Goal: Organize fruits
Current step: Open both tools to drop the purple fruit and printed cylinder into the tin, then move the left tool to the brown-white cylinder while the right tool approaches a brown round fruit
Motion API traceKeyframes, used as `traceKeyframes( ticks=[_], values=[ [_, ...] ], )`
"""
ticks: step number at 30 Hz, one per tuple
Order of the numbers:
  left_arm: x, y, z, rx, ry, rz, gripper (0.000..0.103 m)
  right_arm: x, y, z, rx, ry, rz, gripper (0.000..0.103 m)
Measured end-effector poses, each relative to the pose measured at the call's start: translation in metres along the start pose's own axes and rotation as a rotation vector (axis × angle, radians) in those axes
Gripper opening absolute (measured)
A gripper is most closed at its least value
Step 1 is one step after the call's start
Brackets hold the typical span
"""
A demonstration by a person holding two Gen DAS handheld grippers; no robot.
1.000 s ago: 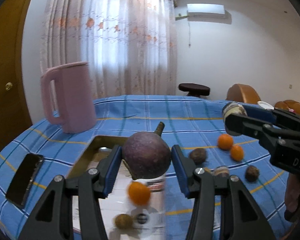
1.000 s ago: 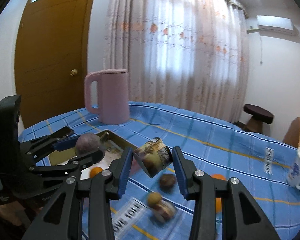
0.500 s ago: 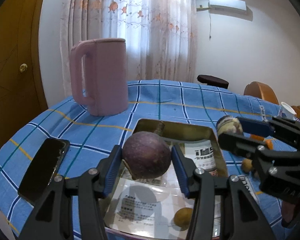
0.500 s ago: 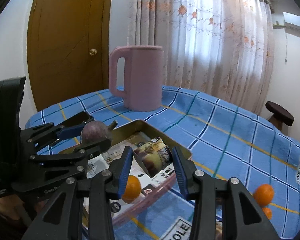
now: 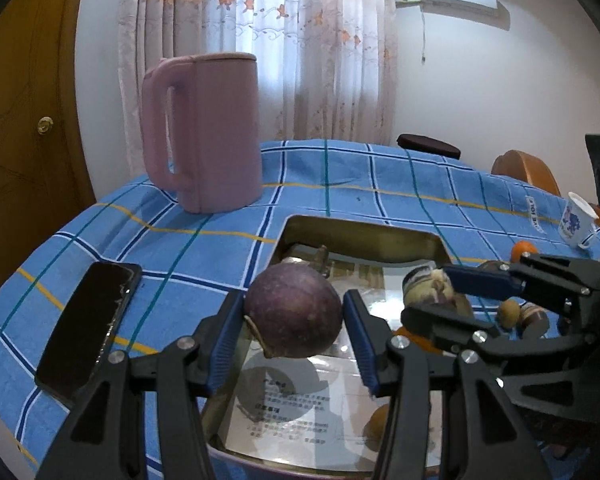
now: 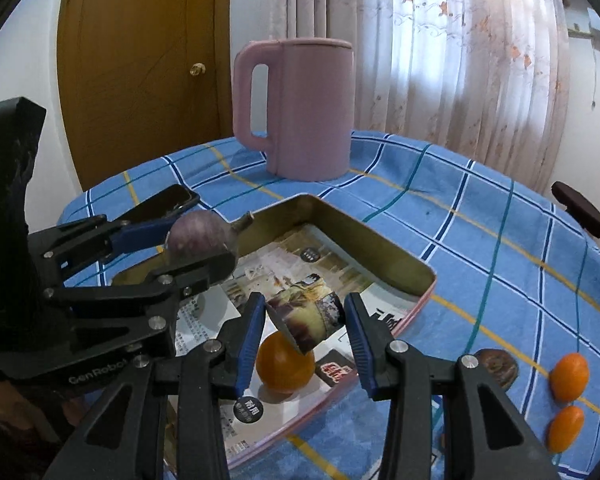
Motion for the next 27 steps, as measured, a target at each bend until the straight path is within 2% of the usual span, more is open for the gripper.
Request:
traceKeyframes(
  ticks=[5,7,10,11,13,17,21,24,27],
  values=[
    [-0.002,0.003,-0.001,0.004,0.003,-0.004,0.053,-0.003,-0.003,-0.002,0.04,-0.027,-0.013,0.044],
    [0.001,0.009,-0.001,0.029,-0.011,0.014,0.055,-0.004,-0.001,-0.001,0.041,-0.035,-0.012,0.049],
    [0.008,0.02,-0.003,0.045,0.0,0.045,0.067,0.001,0.014,0.005,0.012,-0.042,0.034,0.058],
    [0.01,0.023,-0.003,0.046,0.008,0.055,0.074,0.002,0.018,0.007,0.015,-0.049,0.044,0.062],
    [0.015,0.03,0.001,0.038,0.014,0.079,0.082,0.005,0.029,0.015,0.007,-0.071,0.07,0.063],
    [0.023,0.041,0.023,-0.014,-0.008,0.117,0.099,0.0,0.061,0.048,-0.076,-0.117,0.103,0.064],
    [0.029,0.045,0.06,-0.073,-0.07,0.138,0.1,-0.021,0.095,0.086,-0.172,-0.148,0.101,0.064],
    [0.029,0.042,0.089,-0.129,-0.104,0.122,0.1,-0.044,0.121,0.125,-0.285,-0.201,0.085,0.064],
    [0.027,0.039,0.117,-0.174,-0.143,0.099,0.1,-0.065,0.13,0.153,-0.347,-0.253,0.046,0.064]
  ],
)
Point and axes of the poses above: each gripper's, at about its wrist camera, not at the fingertips, and y roughly against the way its jaws point, z to its right, x to its top, the point moved 9 cm from there along -y, roughly the way its jaws point, and after that the axes turned 7 degrees about -y, right-handed, at the moved point
